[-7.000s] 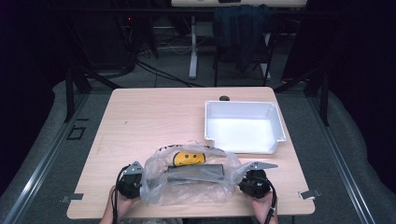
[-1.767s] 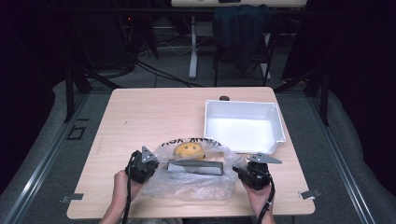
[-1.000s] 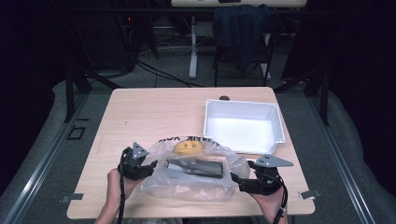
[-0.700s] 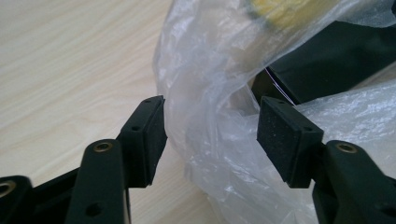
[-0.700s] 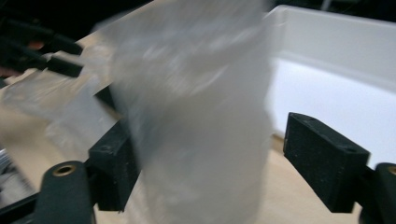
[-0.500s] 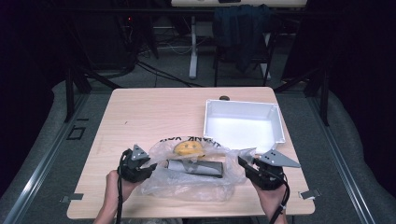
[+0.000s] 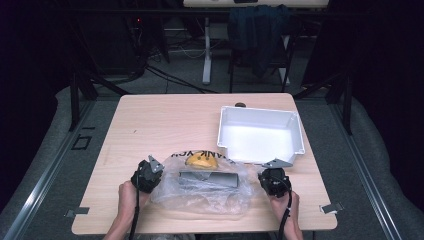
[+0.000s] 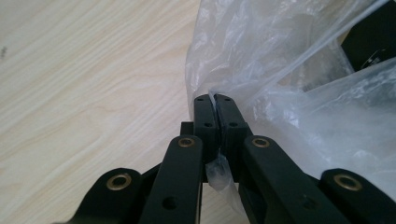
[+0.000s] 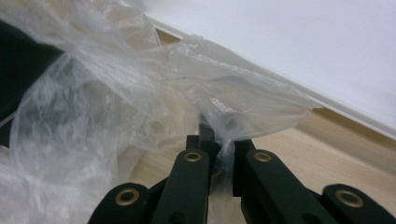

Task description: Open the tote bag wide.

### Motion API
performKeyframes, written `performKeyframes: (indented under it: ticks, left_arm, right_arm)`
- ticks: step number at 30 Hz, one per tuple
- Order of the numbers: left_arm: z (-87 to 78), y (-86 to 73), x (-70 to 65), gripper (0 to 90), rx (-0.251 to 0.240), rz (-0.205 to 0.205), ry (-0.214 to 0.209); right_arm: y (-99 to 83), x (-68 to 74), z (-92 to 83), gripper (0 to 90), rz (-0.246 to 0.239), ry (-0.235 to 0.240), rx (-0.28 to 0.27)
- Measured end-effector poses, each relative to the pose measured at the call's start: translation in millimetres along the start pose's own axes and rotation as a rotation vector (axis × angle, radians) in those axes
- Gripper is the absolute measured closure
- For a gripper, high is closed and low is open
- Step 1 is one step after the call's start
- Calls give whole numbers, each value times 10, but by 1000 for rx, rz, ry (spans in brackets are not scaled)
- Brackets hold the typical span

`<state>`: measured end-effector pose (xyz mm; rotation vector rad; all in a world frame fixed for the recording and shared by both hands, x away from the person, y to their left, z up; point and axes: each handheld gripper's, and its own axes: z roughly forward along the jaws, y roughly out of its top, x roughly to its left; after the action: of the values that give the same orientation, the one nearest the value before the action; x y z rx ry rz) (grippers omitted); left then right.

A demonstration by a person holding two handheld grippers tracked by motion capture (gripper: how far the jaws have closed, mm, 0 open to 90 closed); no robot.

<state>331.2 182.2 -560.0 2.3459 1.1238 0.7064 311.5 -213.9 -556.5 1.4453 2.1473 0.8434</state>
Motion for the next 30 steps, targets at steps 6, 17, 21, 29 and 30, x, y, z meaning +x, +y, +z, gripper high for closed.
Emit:
performKeyframes:
  ticks: [6, 17, 21, 29, 30]
  left_arm:
    - [-22, -69, 93, 859, 3, -29, -25]
    - [-311, -27, 230, 544, -77, -115, -154]
    - [-341, -7, 251, 500, -80, -133, -190]
    - [-44, 33, 114, 774, -35, -101, -146]
    - [-20, 32, 102, 795, -25, -90, -139]
  right_arm:
    - [-105, -43, -79, 856, -10, 0, 35]
    - [47, -61, -562, 323, -26, 83, -165]
    - [123, 62, -652, 321, -80, 117, -213]
    - [114, 158, -36, 870, -72, 101, -20]
    - [101, 153, 17, 885, -74, 84, -3]
